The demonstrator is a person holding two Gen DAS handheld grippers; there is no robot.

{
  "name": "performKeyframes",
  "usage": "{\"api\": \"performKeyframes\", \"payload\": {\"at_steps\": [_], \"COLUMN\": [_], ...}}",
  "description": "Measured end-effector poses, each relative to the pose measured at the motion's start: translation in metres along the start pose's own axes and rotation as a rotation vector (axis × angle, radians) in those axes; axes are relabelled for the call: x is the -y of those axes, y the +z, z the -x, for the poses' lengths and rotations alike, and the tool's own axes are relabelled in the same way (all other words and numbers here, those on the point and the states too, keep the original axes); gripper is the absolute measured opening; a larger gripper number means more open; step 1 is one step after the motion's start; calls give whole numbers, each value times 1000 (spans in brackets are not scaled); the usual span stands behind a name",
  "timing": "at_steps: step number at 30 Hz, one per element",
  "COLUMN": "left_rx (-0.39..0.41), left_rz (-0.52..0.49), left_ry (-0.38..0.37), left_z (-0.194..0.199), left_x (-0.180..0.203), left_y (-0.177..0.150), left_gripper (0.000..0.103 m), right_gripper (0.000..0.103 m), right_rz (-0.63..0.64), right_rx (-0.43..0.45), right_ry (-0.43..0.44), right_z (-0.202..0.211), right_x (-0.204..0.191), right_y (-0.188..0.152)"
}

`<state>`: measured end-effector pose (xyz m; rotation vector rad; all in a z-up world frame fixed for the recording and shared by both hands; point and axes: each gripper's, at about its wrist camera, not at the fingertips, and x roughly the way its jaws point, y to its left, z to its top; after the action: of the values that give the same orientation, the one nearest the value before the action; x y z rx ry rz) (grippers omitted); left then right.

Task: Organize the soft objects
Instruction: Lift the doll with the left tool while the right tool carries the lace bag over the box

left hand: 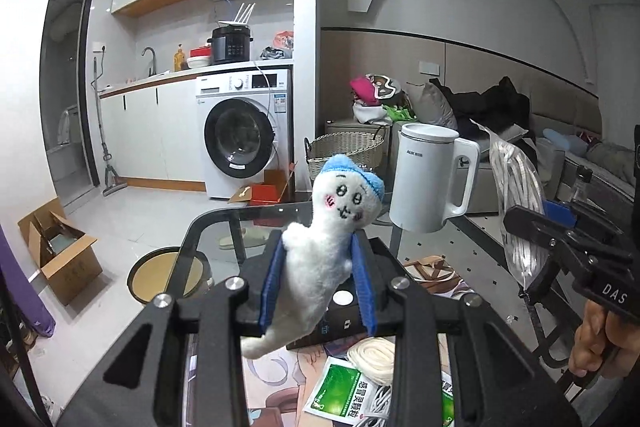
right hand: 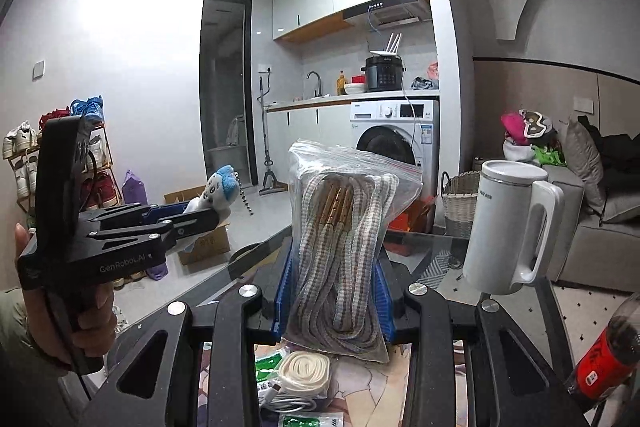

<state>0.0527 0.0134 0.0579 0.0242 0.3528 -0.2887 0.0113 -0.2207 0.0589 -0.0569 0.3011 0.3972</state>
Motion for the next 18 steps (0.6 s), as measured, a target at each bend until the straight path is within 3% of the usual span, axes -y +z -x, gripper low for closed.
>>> {"api": "performKeyframes", "payload": {"at_steps": [10, 18], "left_rx": [2, 34], "left_rz": [36, 93], "left_ry": [-8, 34], "left_z": [-4, -30], "left_x": [-3, -9], "left_y": [6, 26], "left_gripper": [31, 32], "right_gripper": [34, 34], "right_rz": [-9, -20], "right_rx": [-4, 8], "right_ry": [0, 0], "right_z": [-9, -40], "right_x": [3, 4], "right_y": [1, 17]}}
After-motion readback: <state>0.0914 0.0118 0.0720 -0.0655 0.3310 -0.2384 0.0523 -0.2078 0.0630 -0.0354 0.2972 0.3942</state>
